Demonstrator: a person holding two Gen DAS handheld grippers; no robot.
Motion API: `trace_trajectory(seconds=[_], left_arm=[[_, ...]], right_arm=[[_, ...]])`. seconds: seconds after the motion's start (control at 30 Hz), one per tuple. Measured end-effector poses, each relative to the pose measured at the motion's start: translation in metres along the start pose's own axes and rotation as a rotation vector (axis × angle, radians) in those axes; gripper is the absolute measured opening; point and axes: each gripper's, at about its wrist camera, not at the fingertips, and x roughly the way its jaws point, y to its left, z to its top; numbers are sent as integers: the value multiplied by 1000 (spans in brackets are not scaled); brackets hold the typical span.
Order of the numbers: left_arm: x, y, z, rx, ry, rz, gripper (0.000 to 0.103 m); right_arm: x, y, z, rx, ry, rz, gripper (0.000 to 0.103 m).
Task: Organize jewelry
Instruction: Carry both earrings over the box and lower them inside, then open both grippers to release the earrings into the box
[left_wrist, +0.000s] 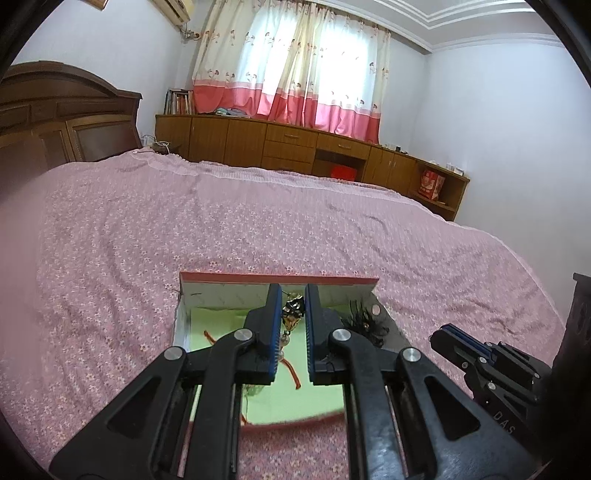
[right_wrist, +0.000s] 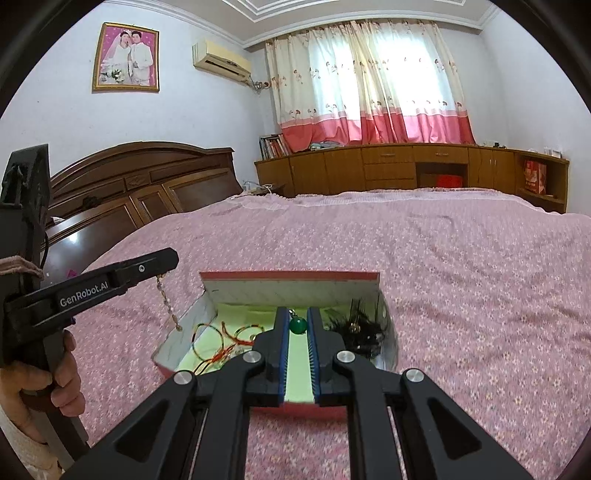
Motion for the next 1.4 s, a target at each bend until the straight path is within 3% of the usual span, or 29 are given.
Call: trace_trajectory(seconds=[0.27, 0.73, 1.03, 1.2, 1.27, 1.4], left_arm=[[31, 13, -16, -15, 28, 22, 4], [83, 24, -56, -46, 223, 64, 4], [92, 22, -69, -39, 296, 84, 7], [91, 16, -71, -25, 298, 105, 22], [88, 15, -71, -27, 295, 104, 24], [77, 17, -70, -43, 286, 97, 27]], right_arm=[[29, -6, -10, 15, 39, -12, 11], [67, -21, -38, 33, 176, -53, 11], [78, -28, -47, 66, 254, -51, 12], [77, -29, -47, 78, 261, -40, 23], [73, -27, -45, 74, 250, -35, 30], [62, -24, -41, 72, 228, -29, 35]])
